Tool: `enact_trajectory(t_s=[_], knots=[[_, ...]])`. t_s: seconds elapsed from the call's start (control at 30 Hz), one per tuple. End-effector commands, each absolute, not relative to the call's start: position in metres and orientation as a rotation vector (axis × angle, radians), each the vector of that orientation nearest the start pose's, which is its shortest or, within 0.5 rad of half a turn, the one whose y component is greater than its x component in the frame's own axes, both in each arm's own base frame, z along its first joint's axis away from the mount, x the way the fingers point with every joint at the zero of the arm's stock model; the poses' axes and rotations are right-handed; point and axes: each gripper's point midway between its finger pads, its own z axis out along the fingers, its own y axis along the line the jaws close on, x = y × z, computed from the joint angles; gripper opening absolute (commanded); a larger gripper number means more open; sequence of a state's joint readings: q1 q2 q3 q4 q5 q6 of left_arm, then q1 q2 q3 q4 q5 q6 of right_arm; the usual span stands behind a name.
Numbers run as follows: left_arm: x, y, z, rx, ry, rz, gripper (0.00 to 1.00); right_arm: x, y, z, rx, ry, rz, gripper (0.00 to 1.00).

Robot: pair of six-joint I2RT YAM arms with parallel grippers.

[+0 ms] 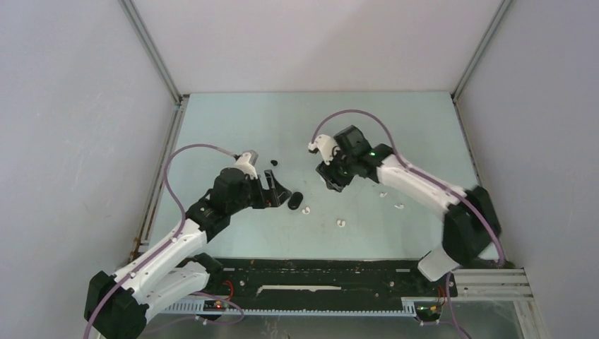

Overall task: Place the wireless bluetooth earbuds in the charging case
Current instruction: Pick up the charging case at the center of the board.

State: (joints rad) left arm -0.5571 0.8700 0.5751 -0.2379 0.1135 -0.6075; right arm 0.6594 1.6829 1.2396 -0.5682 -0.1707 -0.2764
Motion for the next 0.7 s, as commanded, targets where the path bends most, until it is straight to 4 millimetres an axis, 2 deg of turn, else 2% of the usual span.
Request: enact_trajectory(t_s=[0.0, 0.07, 0.17, 0.3, 0.4, 0.57, 0.67], knots=[[0.226, -0.238, 0.195, 0.073, 2.018, -1.155, 0.89, 0.263, 0.255, 0.155, -1.303, 2.046, 0.552, 0.40], [0.218, -0.252, 0.199, 0.112, 1.999, -1.275, 0.88, 0.245, 0.252, 0.166, -1.339, 1.977, 0.602, 0.40], [0.202, -0.273, 0.203, 0.190, 1.990, -1.441, 0.83, 0.228, 0.248, 0.162, -1.403, 1.920, 0.606, 0.40], [0.182, -0.292, 0.203, 0.279, 2.023, -1.539, 0.79, 0.219, 0.247, 0.158, -1.434, 1.877, 0.606, 0.40], [0.170, -0.304, 0.212, 0.321, 1.997, -1.645, 0.76, 0.214, 0.249, 0.159, -1.456, 1.840, 0.608, 0.40], [0.175, -0.315, 0.204, 0.282, 2.057, -1.667, 0.70, 0.203, 0.254, 0.162, -1.505, 1.789, 0.622, 0.40], [0.181, -0.321, 0.190, 0.228, 2.129, -1.666, 0.67, 0.195, 0.256, 0.163, -1.525, 1.761, 0.636, 0.40]])
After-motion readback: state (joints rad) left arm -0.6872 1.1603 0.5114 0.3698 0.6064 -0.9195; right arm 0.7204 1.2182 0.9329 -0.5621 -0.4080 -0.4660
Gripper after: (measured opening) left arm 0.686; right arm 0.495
